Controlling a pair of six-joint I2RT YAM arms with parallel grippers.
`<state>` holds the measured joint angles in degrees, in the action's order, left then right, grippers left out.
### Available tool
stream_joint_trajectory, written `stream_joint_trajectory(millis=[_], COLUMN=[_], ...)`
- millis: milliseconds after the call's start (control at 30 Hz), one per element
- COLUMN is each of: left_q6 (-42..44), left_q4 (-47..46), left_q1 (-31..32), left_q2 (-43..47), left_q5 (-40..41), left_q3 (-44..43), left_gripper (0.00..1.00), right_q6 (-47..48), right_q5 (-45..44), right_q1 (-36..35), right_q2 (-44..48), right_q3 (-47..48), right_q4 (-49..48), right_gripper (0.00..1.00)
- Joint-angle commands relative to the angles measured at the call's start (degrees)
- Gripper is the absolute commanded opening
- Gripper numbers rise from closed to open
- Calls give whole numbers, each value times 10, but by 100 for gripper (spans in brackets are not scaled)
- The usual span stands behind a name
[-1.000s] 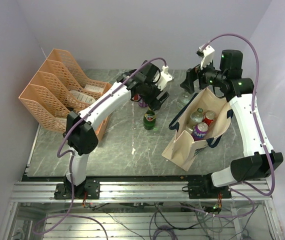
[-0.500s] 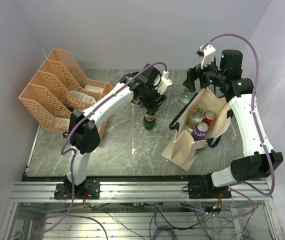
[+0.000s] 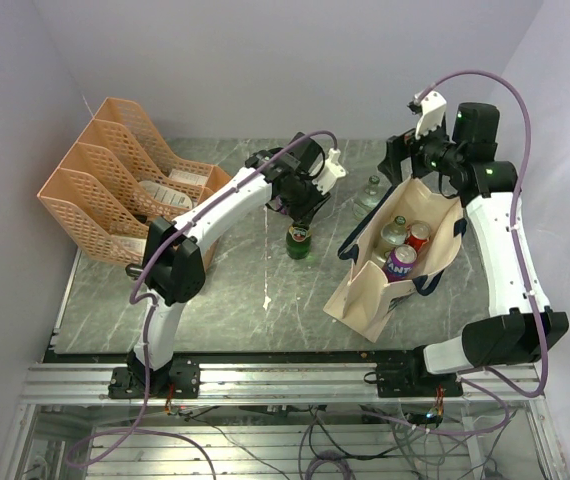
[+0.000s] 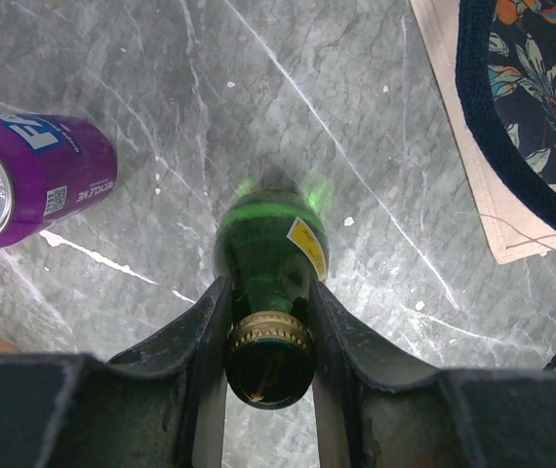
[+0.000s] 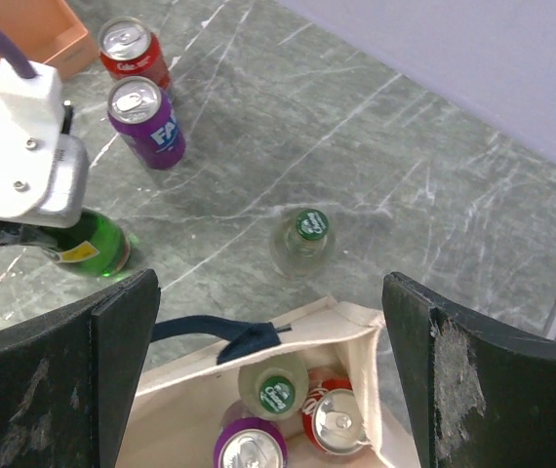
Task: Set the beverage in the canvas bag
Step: Pick up the drink from the center of the board.
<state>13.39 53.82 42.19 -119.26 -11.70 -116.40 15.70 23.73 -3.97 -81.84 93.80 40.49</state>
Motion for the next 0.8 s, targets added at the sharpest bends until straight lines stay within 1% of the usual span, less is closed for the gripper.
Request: stream_joint_trajectory(millis=[0,233,333,433,600,767], left_q6=[27,76,77,61,73,60], left_q4=[-12,-57,-61,-74,-107,-135], left_q1=[-2,-2,-2,3,60,106], left_q2=[45,127,144,153,165,138], left_q5=[-2,-7,-26,-54,-58,-71], left_q3=[-29,-78,-117,-160,-209,-293], left_gripper=[7,7,7,7,7,7], right_q6=[1,7,9,8,-5,-11], right_q5=[7,4,-4,-8,-4,0], right_q1=[30,63,73,84,115,143], right_q2=[15,16,19,22,29,42], right_q3=[3,11,11,8,6,1], right_q4=[-13,-11,-10,-11,-14,-12], right_gripper=[96,96,96,96,96,96])
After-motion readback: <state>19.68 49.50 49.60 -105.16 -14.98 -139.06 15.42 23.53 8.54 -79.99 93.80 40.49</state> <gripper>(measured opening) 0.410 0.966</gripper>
